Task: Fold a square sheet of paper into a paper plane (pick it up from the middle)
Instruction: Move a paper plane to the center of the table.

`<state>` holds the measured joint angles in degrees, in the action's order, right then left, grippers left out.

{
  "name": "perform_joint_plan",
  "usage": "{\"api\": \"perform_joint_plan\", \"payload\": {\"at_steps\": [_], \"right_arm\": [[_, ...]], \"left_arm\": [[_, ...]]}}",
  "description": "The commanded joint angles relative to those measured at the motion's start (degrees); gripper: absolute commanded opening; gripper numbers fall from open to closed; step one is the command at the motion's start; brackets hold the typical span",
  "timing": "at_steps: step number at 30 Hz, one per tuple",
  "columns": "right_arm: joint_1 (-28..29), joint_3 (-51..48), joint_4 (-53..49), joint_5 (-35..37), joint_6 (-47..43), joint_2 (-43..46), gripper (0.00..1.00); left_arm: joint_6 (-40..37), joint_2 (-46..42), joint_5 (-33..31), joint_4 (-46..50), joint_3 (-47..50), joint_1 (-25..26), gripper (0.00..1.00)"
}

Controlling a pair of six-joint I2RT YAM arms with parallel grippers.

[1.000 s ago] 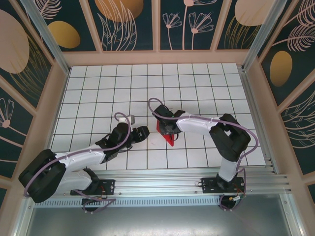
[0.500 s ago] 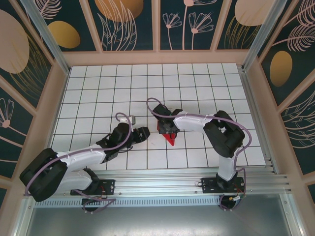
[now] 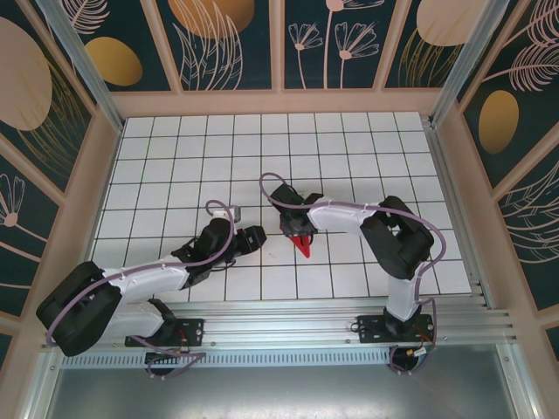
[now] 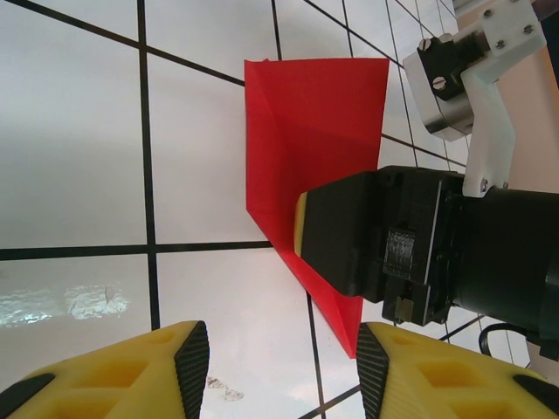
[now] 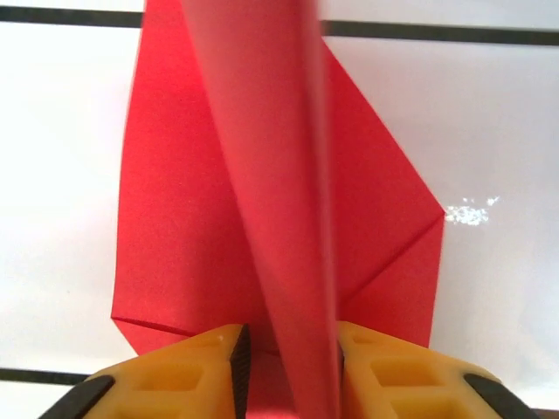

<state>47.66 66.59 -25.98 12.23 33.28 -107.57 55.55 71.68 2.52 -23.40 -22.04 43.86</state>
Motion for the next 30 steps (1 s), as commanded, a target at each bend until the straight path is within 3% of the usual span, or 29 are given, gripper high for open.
{"api": "perform_joint_plan", "payload": {"at_steps": [1, 11, 19, 27, 30], "right_arm": [[-0.7, 2.6, -3.3, 1.8, -0.7, 0.1, 0.22], [-4.8, 8.3, -2.6, -0.8, -1.8, -0.7, 0.05], [-7.2, 10.6, -0.2, -3.9, -3.6, -5.4, 0.06], [-7.6, 10.3, -0.2, -5.6, -5.0, -5.7, 0.16], [-7.6, 10.8, -1.4, -4.6, -5.7, -1.9, 0.31]], "left_arm": [[-1.0, 0.1, 0.6, -1.4, -1.0, 0.0, 0.5], [-1.1, -1.6, 0.0, -0.2, -0.4, 0.0, 0.5], [-1.5, -2.0, -0.2, 0.8, -0.5, 0.0, 0.51], [-2.3, -5.5, -3.4, 2.7, 0.2, 0.0, 0.51], [-3.2, -7.0, -4.9, 3.8, 0.0, 0.0, 0.51]]}}
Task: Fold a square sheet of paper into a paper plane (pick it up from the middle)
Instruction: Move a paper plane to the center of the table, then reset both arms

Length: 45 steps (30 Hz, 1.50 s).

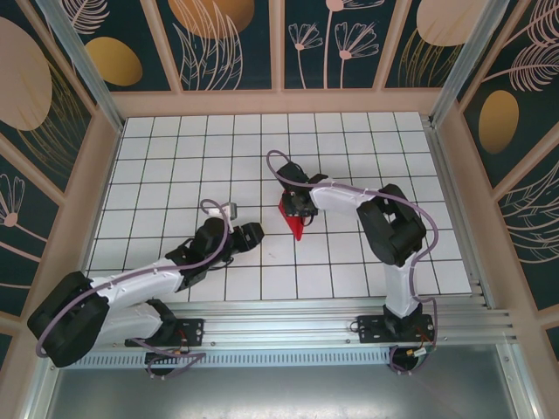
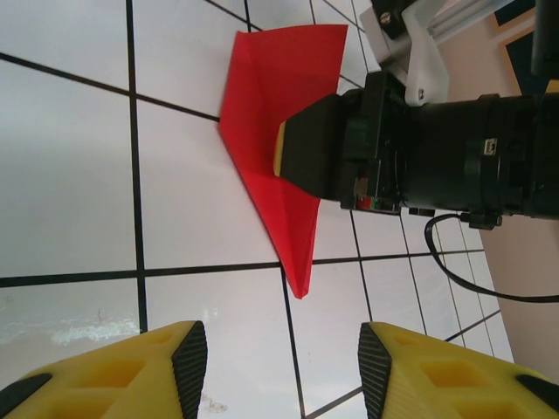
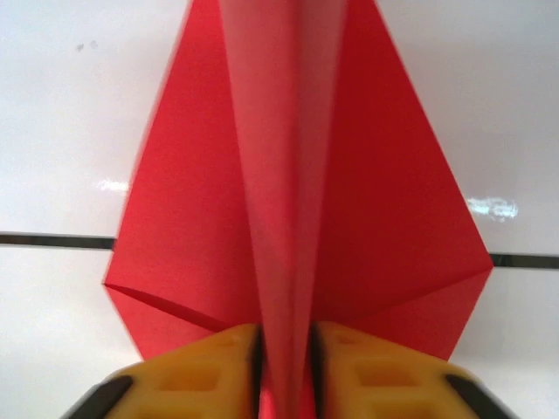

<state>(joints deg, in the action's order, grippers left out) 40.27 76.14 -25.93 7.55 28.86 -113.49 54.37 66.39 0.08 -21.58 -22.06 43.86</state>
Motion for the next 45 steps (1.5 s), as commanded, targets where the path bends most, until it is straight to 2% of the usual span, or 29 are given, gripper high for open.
{"api": "perform_joint_plan", "payload": {"at_steps": [1, 5, 9, 14, 17, 21, 24, 27, 31, 35, 37, 42, 45], "right_arm": [[-0.2, 1.8, -2.2, 0.4, -1.8, 5.5, 0.33], [-0.1, 2.8, -4.5, 3.1, -4.0, 12.5, 0.5], [-0.1, 1.3, -4.2, 8.7, -5.7, 21.5, 0.58], [-0.9, -8.2, 2.9, 24.3, -6.7, 33.9, 0.7], [-4.4, -17.6, 9.4, 31.7, -5.6, 41.1, 0.75], [-14.0, -29.5, 16.9, 35.2, -5.7, 46.4, 0.79], [-20.5, -38.1, 25.8, 34.6, -10.0, 47.4, 0.79], [-23.8, -46.6, 39.1, 33.5, -16.4, 48.0, 0.81], [-29.4, -54.7, 54.3, 24.3, -19.7, 45.8, 0.81], [-32.3, -59.9, 70.0, 17.4, -24.4, 40.1, 0.81], [-33.8, -59.1, 71.7, 13.0, -25.8, 37.7, 0.79], [-37.9, -61.0, 84.1, 2.2, -27.9, 34.8, 0.79], [-39.9, -60.2, 85.2, -3.3, -27.8, 33.3, 0.77]], "left_arm": [[-2.4, -2.4, -3.3, 2.7, -0.1, -0.1, 0.51], [-4.7, -5.8, -7.1, 5.4, -0.6, 0.0, 0.53], [-7.7, -10.8, -12.3, 7.8, 0.1, 0.0, 0.56], [-11.7, -18.9, -21.7, 11.6, 1.6, 0.0, 0.67], [-15.1, -23.6, -27.5, 14.5, 2.4, 0.0, 0.73], [-18.7, -28.7, -35.7, 20.4, 2.2, -0.1, 0.86], [-20.4, -31.0, -40.3, 23.0, 2.5, -0.2, 0.94], [-22.0, -31.0, -41.9, 23.8, 2.3, -0.7, 0.97], [-22.3, -29.8, -44.2, 25.1, 1.7, -0.9, 0.99], [-22.7, -29.7, -45.4, 25.1, 1.7, -1.9, 0.98], [-23.3, -29.4, -43.6, 24.9, 1.3, -2.9, 0.99], [-23.7, -26.7, -41.6, 25.1, 0.4, -4.2, 0.98], [-24.1, -26.0, -41.4, 24.8, 0.0, -4.5, 0.99]]}}
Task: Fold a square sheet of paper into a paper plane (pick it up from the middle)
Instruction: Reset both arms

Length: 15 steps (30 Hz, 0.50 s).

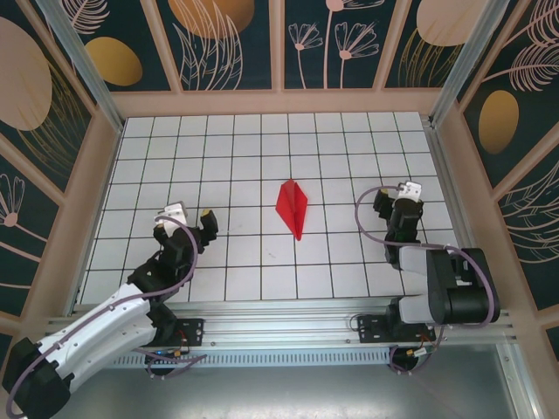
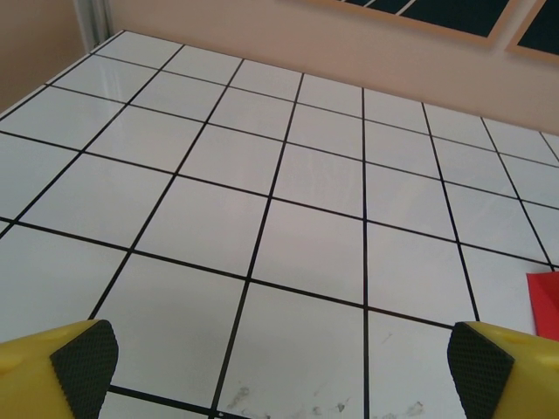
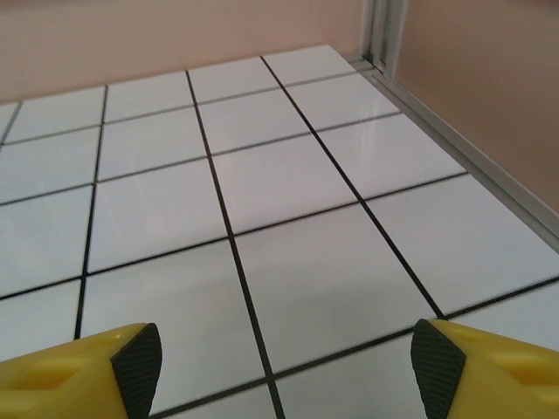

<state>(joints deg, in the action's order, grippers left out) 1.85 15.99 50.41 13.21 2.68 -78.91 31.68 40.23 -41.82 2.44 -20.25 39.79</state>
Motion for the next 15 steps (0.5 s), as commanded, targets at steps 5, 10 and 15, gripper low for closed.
{"api": "perform_joint_plan", "payload": {"at_steps": [5, 10, 15], "right_arm": [[-2.5, -3.6, 22.9, -10.9, -2.2, -9.5, 0.78], [-3.4, -2.7, 21.1, -12.1, -1.7, -9.4, 0.77], [-1.7, -4.6, 24.7, -0.1, 1.0, -9.3, 0.99]], "left_arm": [[-2.2, 0.4, 2.0, 0.4, -2.0, -1.3, 0.99], [-4.8, 2.2, 2.2, -1.1, -2.9, -3.0, 0.99], [-5.1, 3.6, 2.9, -3.7, -3.6, -9.2, 0.98]]}}
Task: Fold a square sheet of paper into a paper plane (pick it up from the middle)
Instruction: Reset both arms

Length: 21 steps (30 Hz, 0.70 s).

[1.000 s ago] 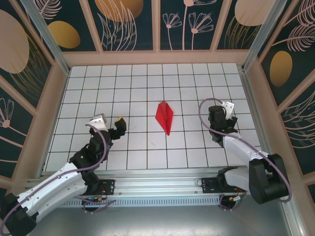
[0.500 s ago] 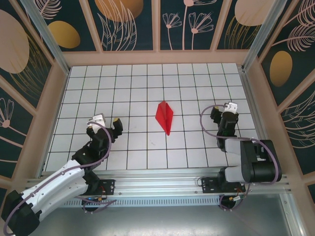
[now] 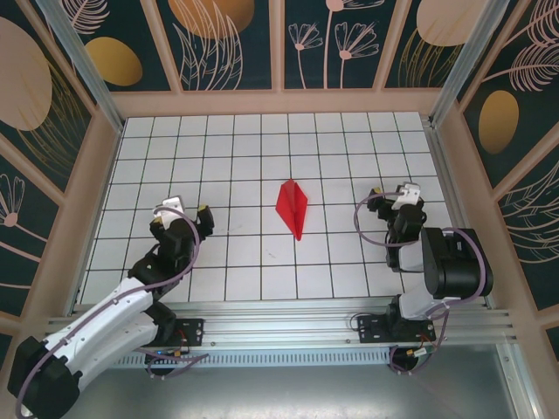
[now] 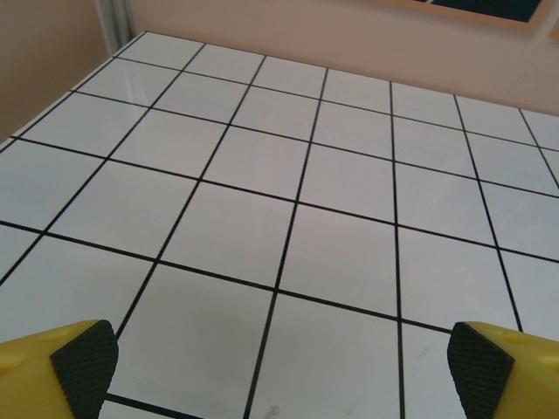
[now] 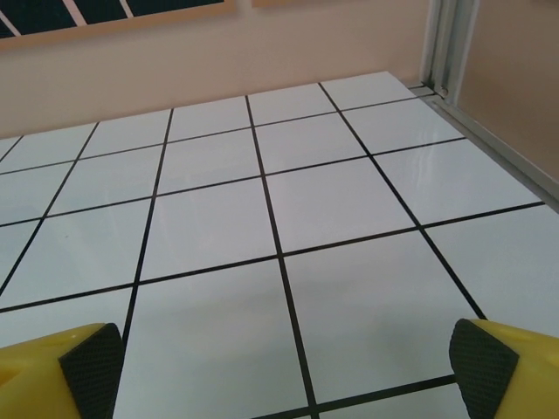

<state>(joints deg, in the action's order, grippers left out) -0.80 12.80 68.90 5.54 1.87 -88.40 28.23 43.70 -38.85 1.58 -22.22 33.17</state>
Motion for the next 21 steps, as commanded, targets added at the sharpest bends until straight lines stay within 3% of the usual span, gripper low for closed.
{"api": "perform_joint_plan", "payload": {"at_steps": [1, 8, 15, 18, 21], "right_arm": [[1.5, -0.8, 5.0, 8.3, 1.5, 0.3, 0.99], [1.4, -0.9, 5.4, 7.7, 1.3, 0.2, 0.99], [1.4, -0.9, 5.3, 7.6, 1.3, 0.2, 0.99], [1.4, -0.9, 5.3, 7.6, 1.3, 0.2, 0.99], [1.4, -0.9, 5.3, 7.7, 1.3, 0.2, 0.99]], "left_arm": [[-1.9, 0.1, -0.4, -4.2, -1.4, -3.6, 0.99], [-7.7, 7.4, 5.1, -16.2, -0.7, -13.1, 0.99], [-14.9, 16.7, 7.4, -33.7, 3.2, -18.9, 0.99], [-17.6, 20.5, 8.7, -35.5, 1.7, -21.0, 0.98], [-20.0, 23.9, 11.2, -46.7, 5.5, -23.0, 0.99]]}}
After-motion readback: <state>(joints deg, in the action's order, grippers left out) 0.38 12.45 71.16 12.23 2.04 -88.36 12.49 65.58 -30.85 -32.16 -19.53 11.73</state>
